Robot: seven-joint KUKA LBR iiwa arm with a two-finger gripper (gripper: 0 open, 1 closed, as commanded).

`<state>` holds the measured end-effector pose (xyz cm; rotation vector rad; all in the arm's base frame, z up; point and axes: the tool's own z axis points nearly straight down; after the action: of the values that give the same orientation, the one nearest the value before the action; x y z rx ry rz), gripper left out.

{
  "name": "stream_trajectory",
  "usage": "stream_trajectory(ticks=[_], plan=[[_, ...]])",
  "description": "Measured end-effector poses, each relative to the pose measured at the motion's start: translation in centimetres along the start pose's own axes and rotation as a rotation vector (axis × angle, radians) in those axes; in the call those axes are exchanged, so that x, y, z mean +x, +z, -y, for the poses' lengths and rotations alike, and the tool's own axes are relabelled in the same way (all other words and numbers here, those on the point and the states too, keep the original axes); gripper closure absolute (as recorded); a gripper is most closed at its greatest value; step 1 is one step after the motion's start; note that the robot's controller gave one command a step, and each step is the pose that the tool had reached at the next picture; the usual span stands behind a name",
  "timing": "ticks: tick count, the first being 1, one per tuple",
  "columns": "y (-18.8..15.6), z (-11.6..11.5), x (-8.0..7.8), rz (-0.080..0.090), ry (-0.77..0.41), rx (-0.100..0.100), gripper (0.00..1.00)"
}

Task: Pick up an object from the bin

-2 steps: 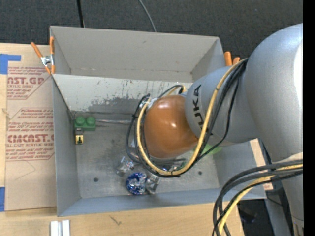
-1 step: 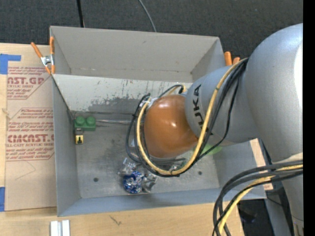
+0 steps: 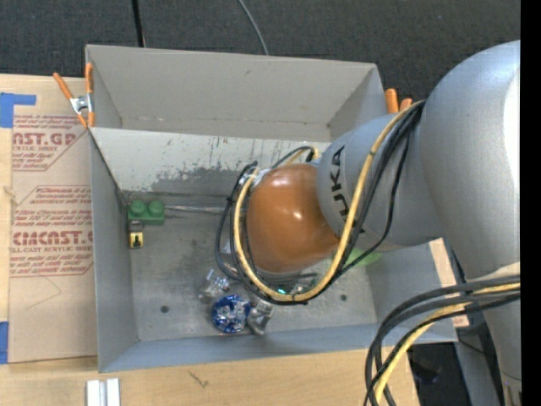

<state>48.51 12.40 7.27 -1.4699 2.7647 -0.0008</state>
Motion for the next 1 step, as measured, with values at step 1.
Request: stream_trajectory(ticks=[1], plan=[[-0.11,-0.01,-0.01,0.000,0.000,0.000,1.00]])
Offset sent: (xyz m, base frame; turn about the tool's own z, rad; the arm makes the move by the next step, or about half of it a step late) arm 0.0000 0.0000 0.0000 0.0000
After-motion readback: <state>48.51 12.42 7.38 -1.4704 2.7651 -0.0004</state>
